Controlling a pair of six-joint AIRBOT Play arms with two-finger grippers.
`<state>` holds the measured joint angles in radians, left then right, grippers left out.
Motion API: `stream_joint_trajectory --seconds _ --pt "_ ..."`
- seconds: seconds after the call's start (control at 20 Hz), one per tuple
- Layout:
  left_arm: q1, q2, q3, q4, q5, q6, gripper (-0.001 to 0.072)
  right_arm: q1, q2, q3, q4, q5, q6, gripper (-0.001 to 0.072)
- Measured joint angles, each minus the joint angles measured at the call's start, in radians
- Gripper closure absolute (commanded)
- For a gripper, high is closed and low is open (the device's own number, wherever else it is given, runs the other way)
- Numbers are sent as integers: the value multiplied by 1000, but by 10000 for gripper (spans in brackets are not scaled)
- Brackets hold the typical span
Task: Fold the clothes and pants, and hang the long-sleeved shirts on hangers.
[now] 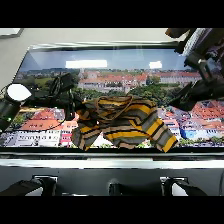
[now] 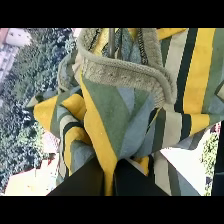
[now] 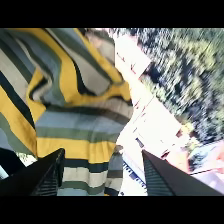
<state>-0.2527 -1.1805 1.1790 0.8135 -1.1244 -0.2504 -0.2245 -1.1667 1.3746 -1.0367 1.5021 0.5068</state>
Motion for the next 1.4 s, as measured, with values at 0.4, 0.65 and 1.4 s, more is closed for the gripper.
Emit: stream_joint_trajectory --seconds 0.4,0.65,1.4 --pt "0 64 0 -29 -1 9 690 -35 -30 -174 153 -124 -182 160" --pt "0 92 0 -64 -2 8 690 -37 -38 -186 216 -143 -259 160" --pt "0 103 0 -89 -6 -8 690 50 -105 -188 300 -219 -405 687"
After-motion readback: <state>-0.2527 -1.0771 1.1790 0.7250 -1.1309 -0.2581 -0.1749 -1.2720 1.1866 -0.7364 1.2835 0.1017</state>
